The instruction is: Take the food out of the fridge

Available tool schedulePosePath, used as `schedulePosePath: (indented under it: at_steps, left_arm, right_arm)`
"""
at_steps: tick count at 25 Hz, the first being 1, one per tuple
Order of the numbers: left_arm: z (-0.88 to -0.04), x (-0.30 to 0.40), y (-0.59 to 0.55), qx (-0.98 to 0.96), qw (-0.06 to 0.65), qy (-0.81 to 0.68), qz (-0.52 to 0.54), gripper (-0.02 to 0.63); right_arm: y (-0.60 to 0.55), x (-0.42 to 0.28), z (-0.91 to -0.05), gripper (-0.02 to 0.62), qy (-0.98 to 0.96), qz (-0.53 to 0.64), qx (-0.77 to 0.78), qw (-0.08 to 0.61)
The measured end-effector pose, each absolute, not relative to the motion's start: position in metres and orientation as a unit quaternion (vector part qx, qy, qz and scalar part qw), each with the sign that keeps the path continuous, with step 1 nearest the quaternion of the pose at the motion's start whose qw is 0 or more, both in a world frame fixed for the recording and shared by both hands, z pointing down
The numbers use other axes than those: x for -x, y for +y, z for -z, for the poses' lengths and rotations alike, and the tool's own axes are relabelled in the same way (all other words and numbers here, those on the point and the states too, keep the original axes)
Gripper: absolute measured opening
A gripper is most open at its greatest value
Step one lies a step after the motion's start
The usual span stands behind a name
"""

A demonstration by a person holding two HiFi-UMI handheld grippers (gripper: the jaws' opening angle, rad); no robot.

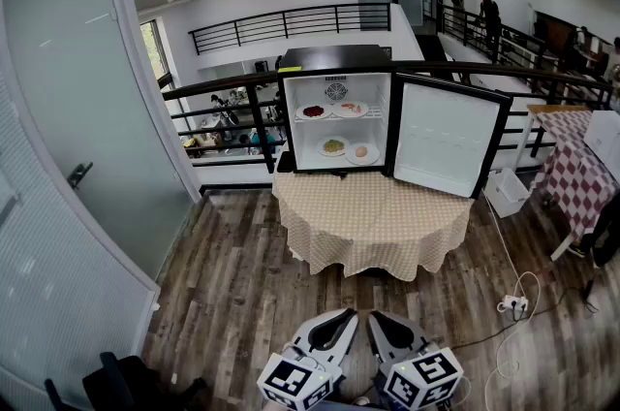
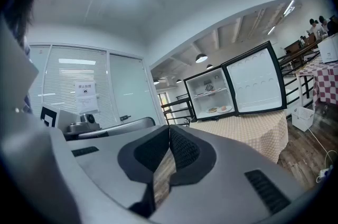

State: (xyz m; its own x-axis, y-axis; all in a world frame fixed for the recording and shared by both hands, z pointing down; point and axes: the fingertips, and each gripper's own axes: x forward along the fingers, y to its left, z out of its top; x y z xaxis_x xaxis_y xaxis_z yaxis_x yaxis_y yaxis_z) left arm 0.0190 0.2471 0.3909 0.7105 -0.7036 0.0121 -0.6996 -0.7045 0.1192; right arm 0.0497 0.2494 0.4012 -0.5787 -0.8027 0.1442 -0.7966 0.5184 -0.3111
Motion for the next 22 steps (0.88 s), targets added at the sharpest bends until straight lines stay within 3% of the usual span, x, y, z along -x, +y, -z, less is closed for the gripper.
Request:
schedulePosePath:
  at_steps: [22]
  left_arm:
    - [-0.403, -0.006, 0.178, -0.917, 0.092, -0.388, 0.018, 0.026]
  right_arm:
    - [0.183, -0.048, -0.415, 0.018, 0.855, 0.209, 0.475, 0.003]
